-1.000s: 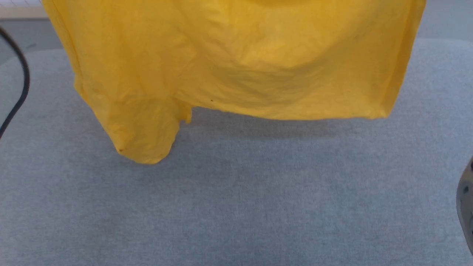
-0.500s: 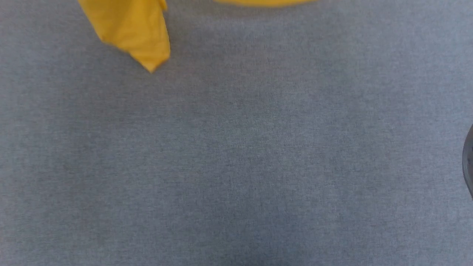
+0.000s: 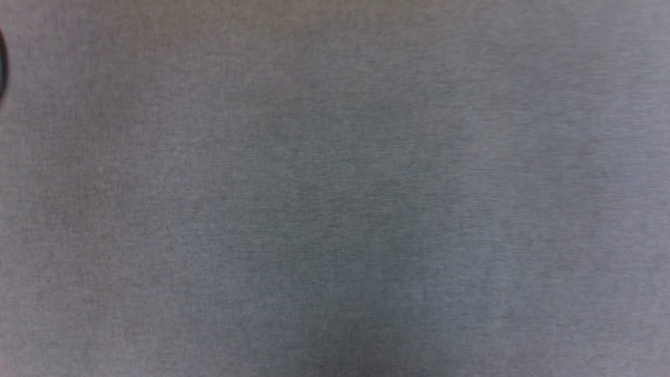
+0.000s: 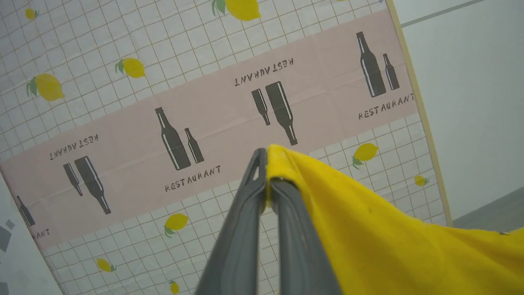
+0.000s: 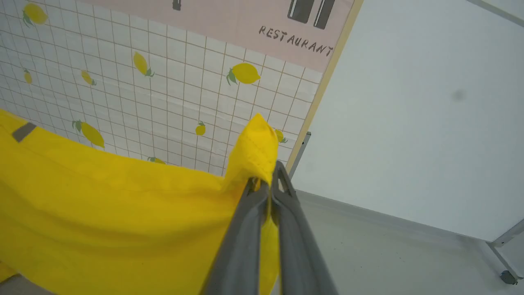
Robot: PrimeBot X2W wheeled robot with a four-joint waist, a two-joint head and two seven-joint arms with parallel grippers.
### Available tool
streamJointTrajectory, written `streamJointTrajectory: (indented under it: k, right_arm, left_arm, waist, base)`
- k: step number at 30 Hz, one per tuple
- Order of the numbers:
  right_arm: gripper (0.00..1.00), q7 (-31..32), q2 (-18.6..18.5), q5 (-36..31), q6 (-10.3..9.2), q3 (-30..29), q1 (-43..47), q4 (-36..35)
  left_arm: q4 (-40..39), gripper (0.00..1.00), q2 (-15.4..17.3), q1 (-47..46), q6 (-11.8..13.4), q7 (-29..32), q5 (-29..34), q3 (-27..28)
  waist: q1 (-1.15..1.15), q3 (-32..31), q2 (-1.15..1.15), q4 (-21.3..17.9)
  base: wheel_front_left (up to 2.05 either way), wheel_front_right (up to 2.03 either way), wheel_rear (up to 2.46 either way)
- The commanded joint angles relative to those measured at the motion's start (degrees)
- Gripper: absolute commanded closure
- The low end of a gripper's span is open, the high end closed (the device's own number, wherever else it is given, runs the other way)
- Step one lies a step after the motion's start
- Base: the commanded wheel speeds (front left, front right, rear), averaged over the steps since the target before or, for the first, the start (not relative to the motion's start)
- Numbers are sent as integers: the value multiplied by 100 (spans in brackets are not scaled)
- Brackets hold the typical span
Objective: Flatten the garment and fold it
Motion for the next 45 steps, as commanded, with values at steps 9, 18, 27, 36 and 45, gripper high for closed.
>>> streamJointTrajectory:
  k: [9,18,27,36,45]
  right_arm:
    - [100,-267,-492,984,-8,845,703,-192]
    - [100,52,-1423,2377,-8,1028,2443,-1996]
    - [100,571,-1471,2886,-8,77,5049,-3776]
    - [100,862,-866,2993,-8,-671,7093,-4603]
    - [100,1291,-659,2989,-8,-1054,8696,-4679]
  left_arm:
    - [-487,100,158,1107,-190,-475,-286,-70]
    - [-2329,100,660,3028,179,-457,-709,24]
    - [-4255,100,1171,5620,1010,-251,-1119,-35]
    - [-4654,100,1526,7616,1151,281,-1741,-626]
    - [-4468,100,1757,8691,920,1351,-2574,-1302]
  waist:
    - [-1,265,0,390]
    - [-1,-66,0,555]
    - [-1,-664,0,629]
    - [-1,-1230,0,719]
    - [-1,-1701,0,827]
  base:
    - [0,0,0]
    - [0,0,0]
    - [0,0,0]
    - [0,0,0]
    - [0,0,0]
